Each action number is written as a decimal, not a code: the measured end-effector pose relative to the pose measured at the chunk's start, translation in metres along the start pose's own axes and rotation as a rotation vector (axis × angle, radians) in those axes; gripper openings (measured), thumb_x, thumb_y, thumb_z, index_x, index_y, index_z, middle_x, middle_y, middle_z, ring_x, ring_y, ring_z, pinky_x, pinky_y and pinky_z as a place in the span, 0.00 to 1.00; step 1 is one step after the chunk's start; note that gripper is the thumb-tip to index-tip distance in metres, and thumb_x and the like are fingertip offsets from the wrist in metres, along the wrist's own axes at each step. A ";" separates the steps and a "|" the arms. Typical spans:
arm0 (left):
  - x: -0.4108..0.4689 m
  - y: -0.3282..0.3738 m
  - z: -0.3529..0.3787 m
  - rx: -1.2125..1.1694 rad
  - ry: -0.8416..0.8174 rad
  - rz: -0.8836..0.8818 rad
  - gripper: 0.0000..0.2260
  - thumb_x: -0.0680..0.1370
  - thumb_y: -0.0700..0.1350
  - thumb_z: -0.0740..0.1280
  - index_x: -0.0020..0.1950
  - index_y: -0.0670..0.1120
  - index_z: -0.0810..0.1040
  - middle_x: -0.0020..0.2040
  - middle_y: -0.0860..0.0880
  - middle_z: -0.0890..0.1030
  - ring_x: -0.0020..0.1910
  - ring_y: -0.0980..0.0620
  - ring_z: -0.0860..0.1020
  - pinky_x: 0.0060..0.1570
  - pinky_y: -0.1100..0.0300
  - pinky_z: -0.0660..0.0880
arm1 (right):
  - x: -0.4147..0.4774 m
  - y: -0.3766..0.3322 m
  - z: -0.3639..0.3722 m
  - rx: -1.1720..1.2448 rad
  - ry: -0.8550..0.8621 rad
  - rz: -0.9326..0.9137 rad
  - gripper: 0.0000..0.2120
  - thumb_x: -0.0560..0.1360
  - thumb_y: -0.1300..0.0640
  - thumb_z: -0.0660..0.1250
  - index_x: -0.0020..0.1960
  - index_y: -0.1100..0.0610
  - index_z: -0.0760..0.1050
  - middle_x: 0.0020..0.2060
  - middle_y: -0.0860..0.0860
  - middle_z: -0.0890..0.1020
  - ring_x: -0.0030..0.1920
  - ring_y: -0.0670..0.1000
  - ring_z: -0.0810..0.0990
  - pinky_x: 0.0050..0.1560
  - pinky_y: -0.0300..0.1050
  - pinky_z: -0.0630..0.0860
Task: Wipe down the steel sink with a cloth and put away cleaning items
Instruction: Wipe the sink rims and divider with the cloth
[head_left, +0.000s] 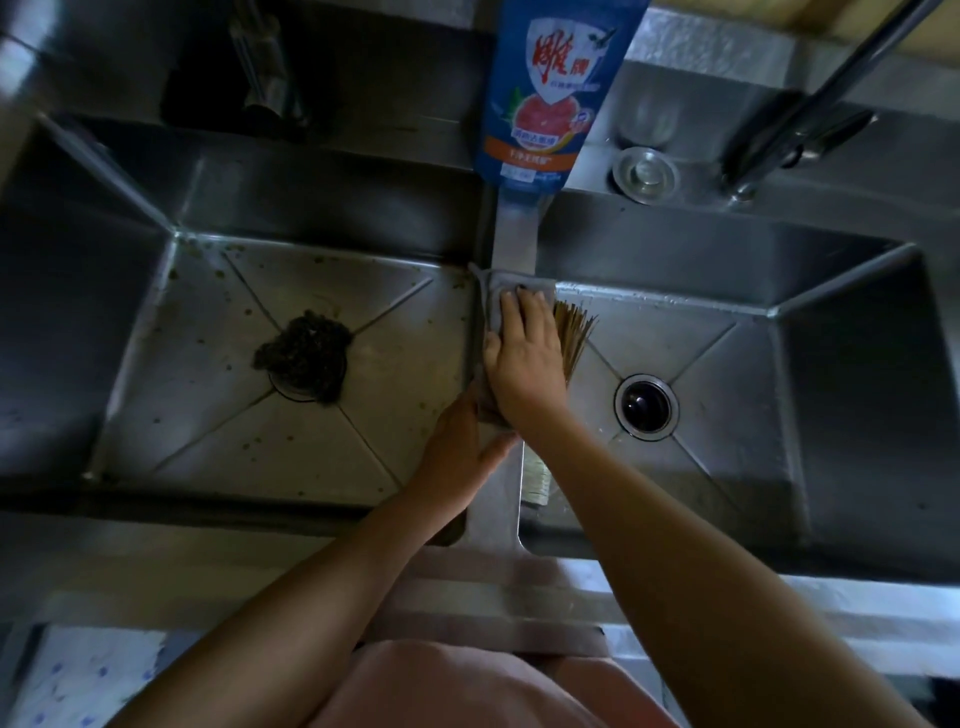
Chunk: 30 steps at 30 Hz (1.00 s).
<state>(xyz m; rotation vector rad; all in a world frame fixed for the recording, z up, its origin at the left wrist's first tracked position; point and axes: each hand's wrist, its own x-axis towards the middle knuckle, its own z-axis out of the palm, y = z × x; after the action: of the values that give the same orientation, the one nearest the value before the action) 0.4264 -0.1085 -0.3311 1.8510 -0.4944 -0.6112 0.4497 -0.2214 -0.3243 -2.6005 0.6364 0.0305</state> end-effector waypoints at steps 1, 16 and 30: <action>0.000 0.002 0.000 0.003 0.004 0.019 0.23 0.75 0.47 0.67 0.68 0.49 0.65 0.49 0.52 0.79 0.50 0.58 0.78 0.52 0.65 0.73 | 0.001 0.000 0.000 -0.011 0.001 0.009 0.25 0.81 0.51 0.49 0.76 0.56 0.51 0.76 0.56 0.52 0.76 0.53 0.45 0.72 0.44 0.37; -0.005 -0.023 0.004 0.178 -0.039 -0.180 0.36 0.75 0.56 0.64 0.75 0.45 0.50 0.75 0.45 0.58 0.73 0.51 0.57 0.66 0.65 0.53 | 0.081 0.002 -0.016 0.031 0.053 -0.023 0.25 0.80 0.51 0.53 0.75 0.55 0.56 0.75 0.56 0.56 0.75 0.56 0.51 0.75 0.54 0.51; -0.002 -0.007 0.000 0.145 -0.007 -0.082 0.30 0.75 0.52 0.66 0.73 0.52 0.56 0.64 0.58 0.66 0.62 0.69 0.63 0.55 0.83 0.59 | 0.027 0.002 -0.002 -0.063 0.013 -0.025 0.25 0.81 0.49 0.48 0.76 0.54 0.51 0.76 0.55 0.52 0.76 0.53 0.46 0.75 0.49 0.42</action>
<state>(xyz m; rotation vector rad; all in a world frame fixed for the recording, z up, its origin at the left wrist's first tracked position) 0.4247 -0.1049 -0.3375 2.0151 -0.4793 -0.6514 0.4729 -0.2362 -0.3268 -2.6710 0.6170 0.0269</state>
